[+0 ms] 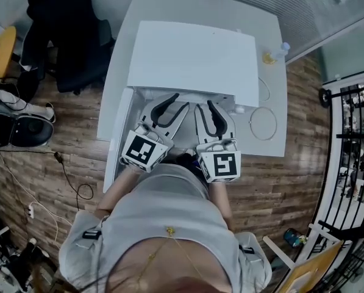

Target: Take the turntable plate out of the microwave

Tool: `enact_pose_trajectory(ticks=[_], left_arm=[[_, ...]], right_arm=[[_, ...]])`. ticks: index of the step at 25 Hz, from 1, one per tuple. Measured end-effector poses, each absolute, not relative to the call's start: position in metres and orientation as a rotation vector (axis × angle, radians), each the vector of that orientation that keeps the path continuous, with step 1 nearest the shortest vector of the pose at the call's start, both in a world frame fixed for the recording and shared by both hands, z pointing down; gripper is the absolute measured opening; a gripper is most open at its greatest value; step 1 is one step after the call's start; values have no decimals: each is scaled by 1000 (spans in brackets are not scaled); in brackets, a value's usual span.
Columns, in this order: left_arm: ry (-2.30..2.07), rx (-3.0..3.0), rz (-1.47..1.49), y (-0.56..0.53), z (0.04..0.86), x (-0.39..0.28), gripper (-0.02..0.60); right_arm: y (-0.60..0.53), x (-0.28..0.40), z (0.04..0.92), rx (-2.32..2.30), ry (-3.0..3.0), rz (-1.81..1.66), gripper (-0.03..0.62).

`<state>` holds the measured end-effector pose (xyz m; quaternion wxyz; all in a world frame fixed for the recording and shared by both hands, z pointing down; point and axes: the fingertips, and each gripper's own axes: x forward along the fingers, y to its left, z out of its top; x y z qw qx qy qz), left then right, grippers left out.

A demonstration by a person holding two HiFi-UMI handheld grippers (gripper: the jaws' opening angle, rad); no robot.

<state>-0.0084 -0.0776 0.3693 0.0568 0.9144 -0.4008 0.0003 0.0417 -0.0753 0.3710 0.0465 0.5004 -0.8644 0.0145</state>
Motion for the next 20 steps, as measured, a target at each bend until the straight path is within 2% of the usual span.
enact_pose_trajectory(ticks=[20], left_arm=[[-1231, 2713, 96, -88, 408, -17, 138]], right_arm=[[-86, 37, 407, 1514, -2567, 159, 120]])
